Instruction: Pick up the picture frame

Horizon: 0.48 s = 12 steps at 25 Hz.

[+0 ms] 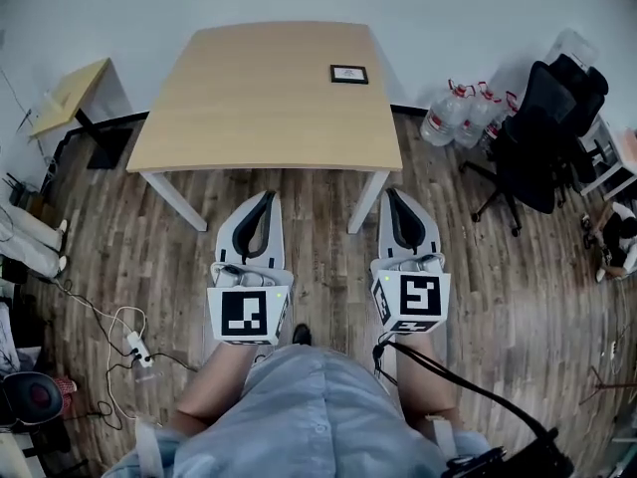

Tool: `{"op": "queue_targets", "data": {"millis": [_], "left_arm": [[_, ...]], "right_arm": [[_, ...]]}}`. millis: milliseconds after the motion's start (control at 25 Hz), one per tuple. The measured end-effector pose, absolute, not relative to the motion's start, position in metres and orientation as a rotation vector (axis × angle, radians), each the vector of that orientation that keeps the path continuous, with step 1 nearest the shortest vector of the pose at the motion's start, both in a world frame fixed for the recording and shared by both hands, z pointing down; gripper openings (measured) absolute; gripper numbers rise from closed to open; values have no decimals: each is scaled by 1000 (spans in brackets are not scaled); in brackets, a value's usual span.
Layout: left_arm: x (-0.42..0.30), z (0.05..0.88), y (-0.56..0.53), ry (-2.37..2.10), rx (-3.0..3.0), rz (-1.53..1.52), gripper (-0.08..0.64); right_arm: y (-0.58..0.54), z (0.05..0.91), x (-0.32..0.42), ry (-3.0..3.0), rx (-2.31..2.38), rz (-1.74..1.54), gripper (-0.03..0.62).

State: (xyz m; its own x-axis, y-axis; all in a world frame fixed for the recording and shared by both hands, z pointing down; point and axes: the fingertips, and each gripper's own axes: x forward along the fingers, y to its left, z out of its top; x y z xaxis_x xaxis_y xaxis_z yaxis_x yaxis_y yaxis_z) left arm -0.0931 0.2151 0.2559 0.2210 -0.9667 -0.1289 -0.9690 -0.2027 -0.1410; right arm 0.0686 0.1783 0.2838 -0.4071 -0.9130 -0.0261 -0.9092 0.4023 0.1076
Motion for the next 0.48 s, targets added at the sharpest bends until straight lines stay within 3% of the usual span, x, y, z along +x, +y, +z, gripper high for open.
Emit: {"op": "queue_targets", "data": {"millis": [480], "left_arm": [[-105, 278, 131, 1831, -2355, -57, 2]], "right_arm": [[101, 302, 57, -2554, 1695, -98, 2]]}}
